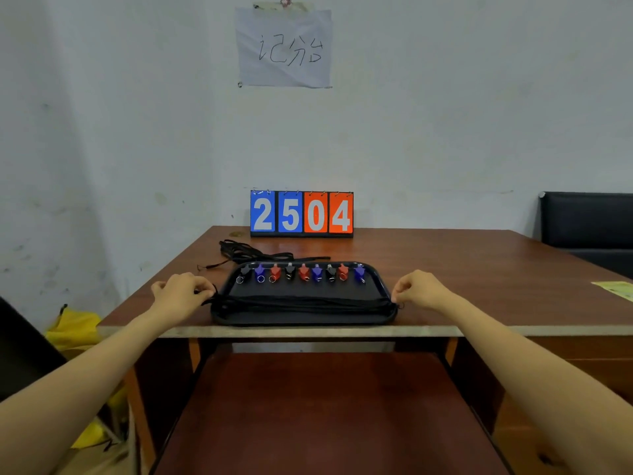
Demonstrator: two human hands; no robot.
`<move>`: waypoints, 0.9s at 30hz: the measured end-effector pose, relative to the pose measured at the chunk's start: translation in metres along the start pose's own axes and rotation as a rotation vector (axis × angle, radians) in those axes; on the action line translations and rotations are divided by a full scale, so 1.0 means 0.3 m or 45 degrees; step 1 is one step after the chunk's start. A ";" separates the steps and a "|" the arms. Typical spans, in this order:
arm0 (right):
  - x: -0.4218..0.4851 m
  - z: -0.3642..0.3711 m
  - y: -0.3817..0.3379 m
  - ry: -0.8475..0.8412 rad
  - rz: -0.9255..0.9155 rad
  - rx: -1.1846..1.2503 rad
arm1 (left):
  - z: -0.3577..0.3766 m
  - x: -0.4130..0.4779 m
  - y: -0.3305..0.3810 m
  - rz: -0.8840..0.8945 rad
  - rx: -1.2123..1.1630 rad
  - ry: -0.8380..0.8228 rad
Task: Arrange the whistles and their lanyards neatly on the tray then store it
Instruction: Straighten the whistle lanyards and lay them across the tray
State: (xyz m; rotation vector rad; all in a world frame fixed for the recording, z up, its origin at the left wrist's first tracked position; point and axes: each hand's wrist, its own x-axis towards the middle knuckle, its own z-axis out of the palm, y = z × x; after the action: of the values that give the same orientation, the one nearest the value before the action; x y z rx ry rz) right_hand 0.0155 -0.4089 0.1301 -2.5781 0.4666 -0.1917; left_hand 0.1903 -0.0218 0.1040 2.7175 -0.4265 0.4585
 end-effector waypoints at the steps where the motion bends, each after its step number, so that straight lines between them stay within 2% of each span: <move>1: -0.002 0.002 0.000 0.000 -0.001 -0.004 | 0.000 -0.002 0.000 0.005 0.000 -0.001; 6: -0.007 0.001 -0.002 -0.023 -0.011 -0.042 | 0.017 -0.007 -0.018 0.042 0.068 -0.014; 12: -0.011 -0.012 -0.049 0.010 -0.085 -0.128 | 0.031 -0.016 -0.005 0.079 -0.012 0.017; 18: 0.020 0.049 -0.185 -0.020 -0.265 -0.199 | 0.037 -0.003 0.053 0.170 -0.103 -0.010; 27: 0.174 0.201 -0.428 -0.164 -0.512 -0.089 | 0.085 0.162 0.091 0.116 -0.391 -0.244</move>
State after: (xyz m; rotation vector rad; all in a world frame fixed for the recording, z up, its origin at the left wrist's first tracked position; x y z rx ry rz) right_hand 0.1149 -0.2958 0.1457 -2.7071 -0.0980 -0.1479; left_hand 0.2312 -0.0672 0.1069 2.4572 -0.6193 0.1397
